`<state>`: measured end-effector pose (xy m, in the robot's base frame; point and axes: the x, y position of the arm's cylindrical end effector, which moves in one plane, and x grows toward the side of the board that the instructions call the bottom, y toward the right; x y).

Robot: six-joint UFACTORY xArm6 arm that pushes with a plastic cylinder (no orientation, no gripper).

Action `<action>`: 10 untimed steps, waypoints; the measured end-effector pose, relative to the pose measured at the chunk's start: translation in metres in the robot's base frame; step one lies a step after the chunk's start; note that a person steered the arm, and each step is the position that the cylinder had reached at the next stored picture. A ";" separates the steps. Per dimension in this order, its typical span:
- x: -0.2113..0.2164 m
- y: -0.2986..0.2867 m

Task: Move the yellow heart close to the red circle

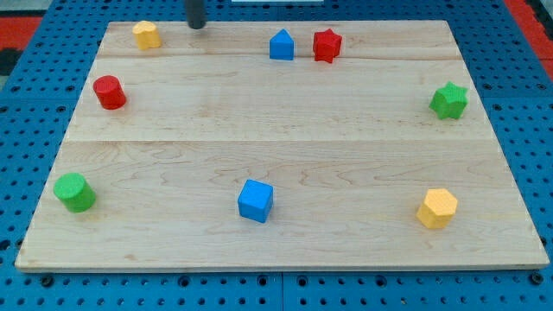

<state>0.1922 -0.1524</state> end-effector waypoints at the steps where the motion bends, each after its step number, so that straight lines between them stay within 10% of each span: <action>1: -0.001 -0.027; 6: 0.048 -0.103; 10: 0.176 0.042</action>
